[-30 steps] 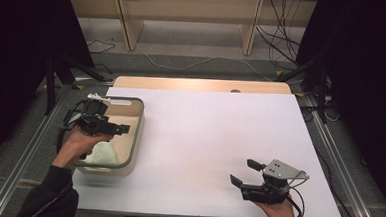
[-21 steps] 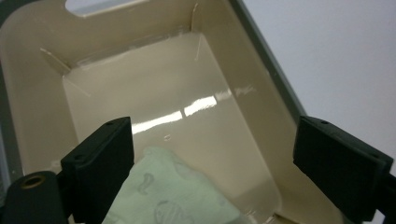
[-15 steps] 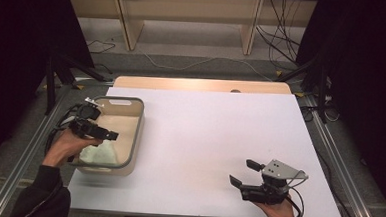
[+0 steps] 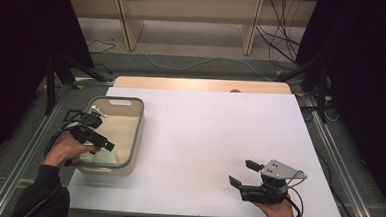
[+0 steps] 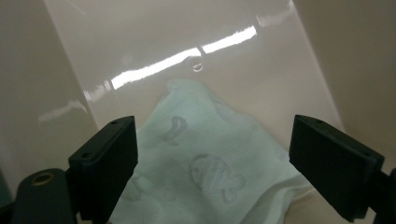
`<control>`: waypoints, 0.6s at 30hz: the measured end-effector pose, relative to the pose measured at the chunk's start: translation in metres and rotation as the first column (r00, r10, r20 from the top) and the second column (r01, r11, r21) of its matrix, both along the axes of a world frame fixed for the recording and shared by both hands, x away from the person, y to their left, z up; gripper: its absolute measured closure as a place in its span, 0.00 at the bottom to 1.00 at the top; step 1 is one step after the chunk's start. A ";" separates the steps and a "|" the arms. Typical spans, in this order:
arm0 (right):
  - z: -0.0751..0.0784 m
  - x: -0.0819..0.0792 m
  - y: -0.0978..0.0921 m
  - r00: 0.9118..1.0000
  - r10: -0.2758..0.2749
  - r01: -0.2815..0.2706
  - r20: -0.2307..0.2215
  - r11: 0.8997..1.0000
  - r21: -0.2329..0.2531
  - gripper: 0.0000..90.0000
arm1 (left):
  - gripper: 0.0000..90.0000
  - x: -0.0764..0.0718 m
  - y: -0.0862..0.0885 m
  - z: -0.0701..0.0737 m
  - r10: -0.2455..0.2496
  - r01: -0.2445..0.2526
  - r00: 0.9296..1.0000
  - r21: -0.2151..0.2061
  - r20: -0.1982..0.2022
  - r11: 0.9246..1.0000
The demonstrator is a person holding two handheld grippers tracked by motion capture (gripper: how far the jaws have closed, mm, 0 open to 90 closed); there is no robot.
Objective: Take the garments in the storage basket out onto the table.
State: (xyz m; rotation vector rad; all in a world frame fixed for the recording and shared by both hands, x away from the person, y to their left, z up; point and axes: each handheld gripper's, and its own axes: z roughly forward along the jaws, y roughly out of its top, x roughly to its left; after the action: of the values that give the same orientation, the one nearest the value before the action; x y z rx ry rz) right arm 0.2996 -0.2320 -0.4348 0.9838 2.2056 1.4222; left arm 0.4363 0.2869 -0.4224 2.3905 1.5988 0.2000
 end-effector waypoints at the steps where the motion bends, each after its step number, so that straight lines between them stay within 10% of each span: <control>1: 0.000 0.000 0.000 1.000 0.001 -0.001 0.000 1.000 0.002 0.24 | 0.17 0.001 -0.001 -0.003 -0.002 0.002 1.000 0.013 -0.013 1.000; 18: -0.001 0.001 0.001 1.000 0.009 -0.009 -0.003 1.000 -0.001 0.25 | 0.21 0.012 -0.003 -0.025 0.003 0.006 0.987 0.051 -0.162 0.999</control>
State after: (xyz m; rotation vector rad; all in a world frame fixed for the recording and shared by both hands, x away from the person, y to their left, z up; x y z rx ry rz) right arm 0.3008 -0.2306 -0.4358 0.9775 2.2147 1.4247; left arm 0.4483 0.2841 -0.4479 2.5041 1.6805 0.0472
